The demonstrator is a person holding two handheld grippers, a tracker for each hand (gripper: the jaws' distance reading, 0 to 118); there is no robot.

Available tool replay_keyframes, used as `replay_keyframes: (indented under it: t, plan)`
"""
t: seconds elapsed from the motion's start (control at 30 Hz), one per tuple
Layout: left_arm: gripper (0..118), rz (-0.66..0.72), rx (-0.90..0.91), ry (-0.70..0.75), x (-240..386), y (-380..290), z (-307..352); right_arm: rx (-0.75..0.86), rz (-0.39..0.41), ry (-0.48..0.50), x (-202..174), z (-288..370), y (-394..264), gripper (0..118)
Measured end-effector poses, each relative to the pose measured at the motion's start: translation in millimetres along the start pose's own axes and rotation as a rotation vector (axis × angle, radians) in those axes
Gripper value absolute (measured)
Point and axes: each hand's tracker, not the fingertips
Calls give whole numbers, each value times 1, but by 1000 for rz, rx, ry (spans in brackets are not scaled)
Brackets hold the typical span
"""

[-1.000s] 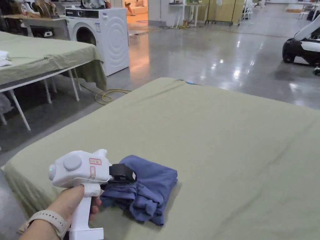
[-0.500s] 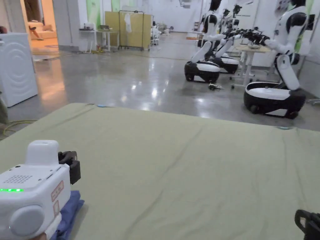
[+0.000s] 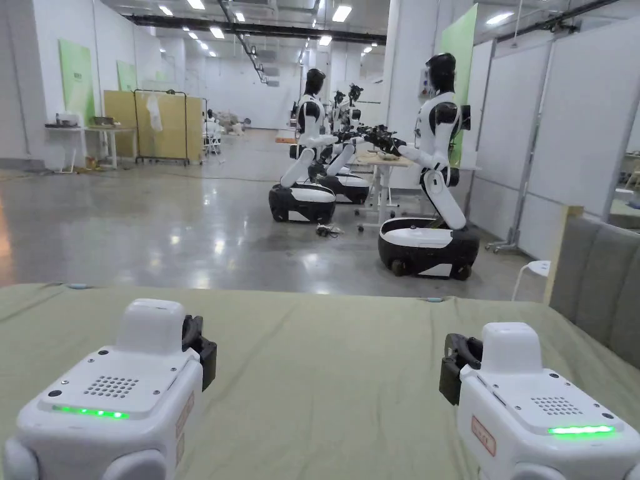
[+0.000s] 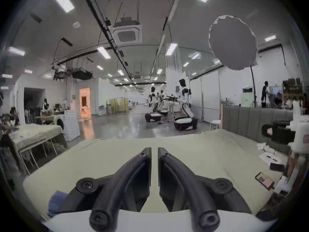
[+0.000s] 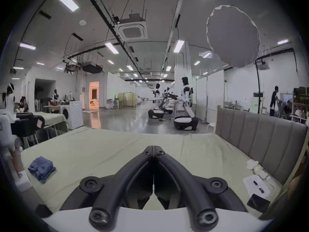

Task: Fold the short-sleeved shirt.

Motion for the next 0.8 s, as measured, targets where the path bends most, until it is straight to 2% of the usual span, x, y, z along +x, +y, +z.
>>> replay_keyframes:
  t: [0.07, 0.13, 0.23, 0.27, 0.3, 0.33, 0.37, 0.4, 0.47, 0.53, 0.63, 0.73, 0.8]
  plan:
    - [7, -14, -12, 6, -1, -2, -1, -2, 55, -1, -6, -1, 0, 4]
    - [10, -41, -17, 28, -4, -4, -1, -3, 56, 1, -8, -2, 2, 5]
    - [24, -5, 0, 20, -12, -3, 0, -1, 18, 14, -9, -3, 2, 37]
    - [33, 5, 2, 11, -14, -3, 0, -9, 20, 14, -9, -4, 2, 50]
    - [45, 9, -3, 13, -13, -3, 1, -16, 23, 18, -11, -6, 0, 58]
    - [64, 13, -7, 13, -14, -2, 1, -19, 33, 18, -12, -7, -1, 63]
    - [89, 15, -9, 10, -15, -2, 0, -20, 42, 14, -14, -6, -2, 68]
    - [97, 14, -6, 9, -14, -2, 0, -16, 49, 9, -16, -6, -3, 72]
    - [98, 23, 28, 16, -13, -2, 2, 14, 56, -14, -18, -5, -4, 80]
    - [99, 33, 44, 10, -16, 0, 3, 37, 54, -17, -18, -4, -3, 82]
    - [118, 13, 37, 12, -14, 0, 2, 55, 29, 8, -16, 0, 0, 92]
    - [118, 13, 61, 21, -16, -1, 5, 50, 37, 37, -17, 2, 2, 92]
    - [118, 18, 58, 21, -18, 0, 4, 29, 56, 20, -21, 2, 5, 92]
